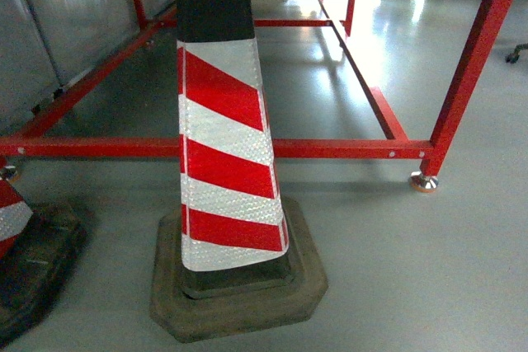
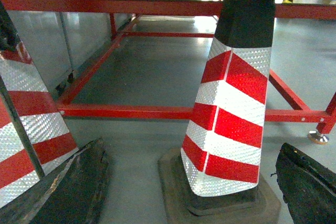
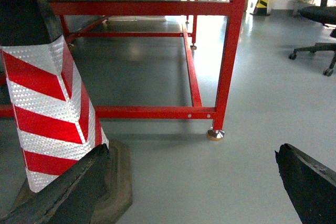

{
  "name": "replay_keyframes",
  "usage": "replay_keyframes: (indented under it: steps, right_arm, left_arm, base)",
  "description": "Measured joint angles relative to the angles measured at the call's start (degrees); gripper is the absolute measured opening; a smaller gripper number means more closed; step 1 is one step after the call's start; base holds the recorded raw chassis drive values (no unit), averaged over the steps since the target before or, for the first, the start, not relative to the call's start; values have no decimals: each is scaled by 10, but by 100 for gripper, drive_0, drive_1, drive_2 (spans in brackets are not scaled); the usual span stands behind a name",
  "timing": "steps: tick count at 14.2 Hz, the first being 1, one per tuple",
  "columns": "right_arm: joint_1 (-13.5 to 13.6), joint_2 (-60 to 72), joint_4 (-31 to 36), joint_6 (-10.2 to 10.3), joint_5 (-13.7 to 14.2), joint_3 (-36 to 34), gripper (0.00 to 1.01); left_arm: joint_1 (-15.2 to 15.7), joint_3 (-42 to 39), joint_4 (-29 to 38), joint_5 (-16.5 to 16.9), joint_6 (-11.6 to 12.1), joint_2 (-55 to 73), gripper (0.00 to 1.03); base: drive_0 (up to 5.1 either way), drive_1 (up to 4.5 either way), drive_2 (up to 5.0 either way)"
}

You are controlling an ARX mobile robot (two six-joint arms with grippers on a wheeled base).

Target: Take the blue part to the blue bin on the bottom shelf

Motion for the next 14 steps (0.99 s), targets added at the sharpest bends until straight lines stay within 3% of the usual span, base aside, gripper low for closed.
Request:
replay_keyframes:
  steps: [14]
  right_arm:
    - [0,0,0,0,0,0,98]
  left_arm:
    - [0,0,0,0,0,0,98]
  base:
    - [0,0,0]
